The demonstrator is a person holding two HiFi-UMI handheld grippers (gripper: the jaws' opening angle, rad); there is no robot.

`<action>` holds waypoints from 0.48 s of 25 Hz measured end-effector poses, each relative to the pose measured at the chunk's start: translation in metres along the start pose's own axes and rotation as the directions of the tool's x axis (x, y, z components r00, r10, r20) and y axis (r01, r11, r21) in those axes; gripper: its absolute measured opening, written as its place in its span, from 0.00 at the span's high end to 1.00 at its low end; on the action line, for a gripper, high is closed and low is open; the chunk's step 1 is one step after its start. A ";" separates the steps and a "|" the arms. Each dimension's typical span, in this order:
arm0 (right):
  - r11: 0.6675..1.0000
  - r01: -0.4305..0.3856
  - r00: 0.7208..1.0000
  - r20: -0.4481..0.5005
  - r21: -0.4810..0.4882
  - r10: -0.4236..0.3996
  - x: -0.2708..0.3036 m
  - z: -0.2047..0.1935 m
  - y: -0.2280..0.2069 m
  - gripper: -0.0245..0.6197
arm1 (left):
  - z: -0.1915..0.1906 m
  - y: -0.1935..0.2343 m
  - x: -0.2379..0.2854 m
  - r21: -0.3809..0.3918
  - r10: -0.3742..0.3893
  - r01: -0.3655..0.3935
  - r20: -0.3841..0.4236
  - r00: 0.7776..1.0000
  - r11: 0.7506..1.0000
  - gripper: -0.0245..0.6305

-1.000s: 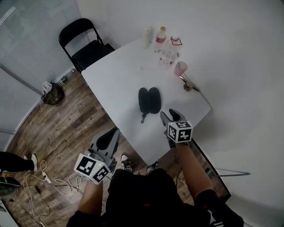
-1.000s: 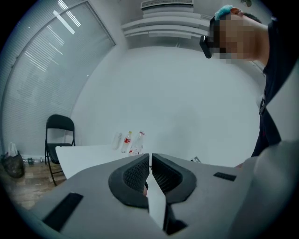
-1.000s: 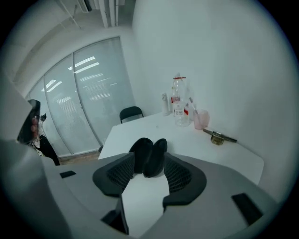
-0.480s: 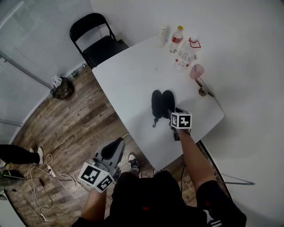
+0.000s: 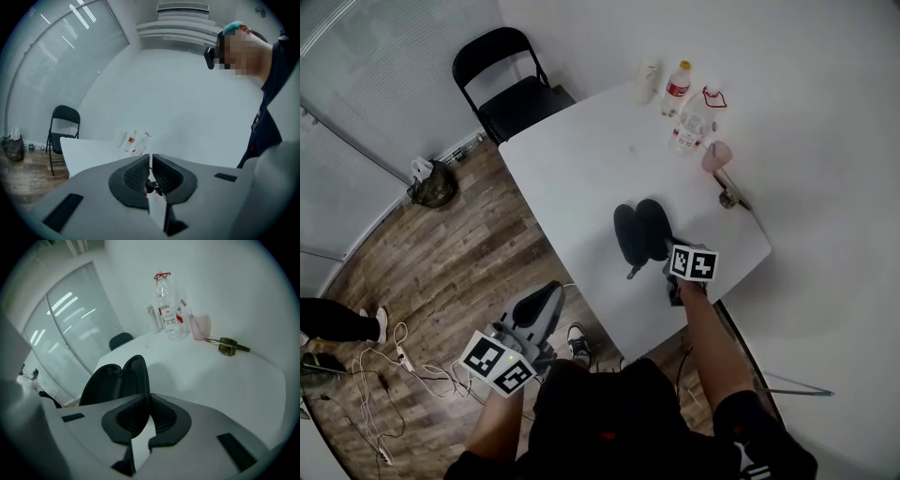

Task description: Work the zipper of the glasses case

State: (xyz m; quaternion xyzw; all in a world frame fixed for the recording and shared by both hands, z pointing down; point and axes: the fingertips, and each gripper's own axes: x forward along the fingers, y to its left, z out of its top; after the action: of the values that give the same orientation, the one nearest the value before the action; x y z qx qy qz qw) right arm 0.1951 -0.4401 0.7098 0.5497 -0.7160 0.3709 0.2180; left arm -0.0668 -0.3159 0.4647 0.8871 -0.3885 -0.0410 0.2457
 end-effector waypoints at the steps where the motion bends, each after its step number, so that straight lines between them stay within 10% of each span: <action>1: 1.000 -0.026 0.999 0.020 0.015 0.026 -0.009 0.003 0.004 0.90 | 0.002 -0.003 0.001 -0.001 -0.009 0.009 0.007 1.000 1.000 0.91; 6: 0.979 -0.182 0.977 0.133 0.089 0.169 -0.073 0.023 0.033 0.90 | 0.011 -0.027 0.002 0.002 -0.085 0.085 0.026 0.996 0.996 0.91; 12: 0.915 -0.388 0.886 0.319 0.114 0.336 -0.178 0.061 0.061 0.90 | 0.013 -0.073 0.013 -0.017 -0.213 0.213 0.023 0.977 0.977 0.91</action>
State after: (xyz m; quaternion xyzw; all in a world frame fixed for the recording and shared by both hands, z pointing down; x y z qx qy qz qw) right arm 0.1966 -0.3688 0.5253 0.4717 -0.7952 0.3809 -0.0126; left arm -0.0124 -0.2878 0.4206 0.9208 -0.2933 -0.0800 0.2444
